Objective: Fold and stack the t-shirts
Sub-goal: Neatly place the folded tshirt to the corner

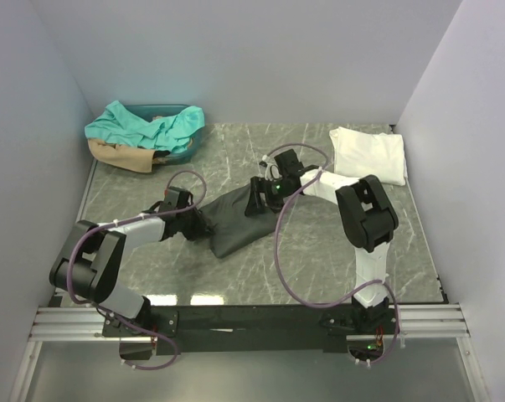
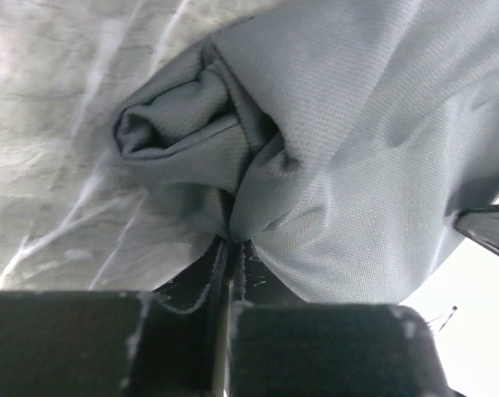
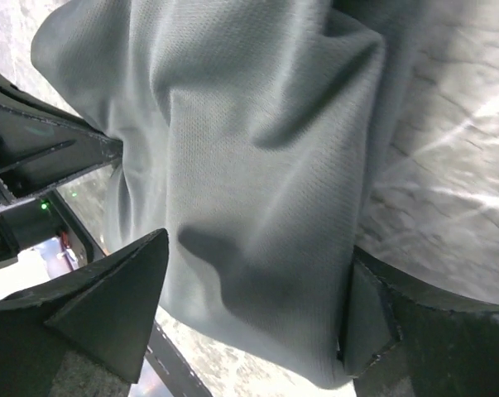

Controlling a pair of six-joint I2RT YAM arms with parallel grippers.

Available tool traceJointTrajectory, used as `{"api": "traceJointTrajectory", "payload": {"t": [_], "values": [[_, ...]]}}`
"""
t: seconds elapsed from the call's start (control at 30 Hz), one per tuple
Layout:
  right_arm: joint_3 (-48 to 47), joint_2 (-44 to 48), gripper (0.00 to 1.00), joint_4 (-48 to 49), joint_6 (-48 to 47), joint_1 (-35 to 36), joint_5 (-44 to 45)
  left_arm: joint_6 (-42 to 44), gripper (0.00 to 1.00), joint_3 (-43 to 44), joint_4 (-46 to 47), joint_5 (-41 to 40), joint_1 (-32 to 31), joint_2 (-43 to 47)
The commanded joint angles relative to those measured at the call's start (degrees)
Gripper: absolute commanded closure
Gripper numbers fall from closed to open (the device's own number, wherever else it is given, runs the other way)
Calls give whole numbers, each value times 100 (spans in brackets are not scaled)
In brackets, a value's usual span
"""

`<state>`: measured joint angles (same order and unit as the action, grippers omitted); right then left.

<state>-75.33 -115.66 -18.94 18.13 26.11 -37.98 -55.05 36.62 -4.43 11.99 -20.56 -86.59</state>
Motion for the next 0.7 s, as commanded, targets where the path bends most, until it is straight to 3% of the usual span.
{"api": "traceJointTrajectory", "payload": {"t": [0.0, 0.1, 0.2, 0.23, 0.27, 0.3, 0.37, 0.43, 0.47, 0.6, 0.67], "values": [[-87, -282, 19, 127, 24, 158, 159, 134, 99, -217, 91, 84, -19, -166], [-140, -378, 26, 162, 76, 219, 159, 143, 99, -287, 126, 119, -19, -139], [-193, -458, 49, 215, 147, 228, 176, 170, 99, -366, 152, 137, -19, -60], [-193, -467, 63, 224, 173, 219, 185, 187, 99, -375, 170, 146, -19, -17], [-201, -475, 70, 233, 182, 219, 194, 222, 99, -375, 170, 163, -19, 1], [-210, -467, 86, 224, 191, 228, 255, 231, 99, -366, 179, 181, -19, 10], [-236, -397, 97, 180, 191, 228, 361, 266, 93, -305, 153, 199, -27, 63], [-254, -300, 100, 119, 165, 210, 606, 293, 70, -183, 4, 164, -19, 150], [-263, -152, 100, 58, 138, 202, 703, 319, 52, -129, -58, 120, -19, 194], [-394, 227, 100, -303, -46, 53, 1353, 416, 29, 134, -488, -38, -19, 484], [-473, 411, 100, -548, -169, -131, 1705, 477, 24, 275, -725, -117, -19, 660]]}}
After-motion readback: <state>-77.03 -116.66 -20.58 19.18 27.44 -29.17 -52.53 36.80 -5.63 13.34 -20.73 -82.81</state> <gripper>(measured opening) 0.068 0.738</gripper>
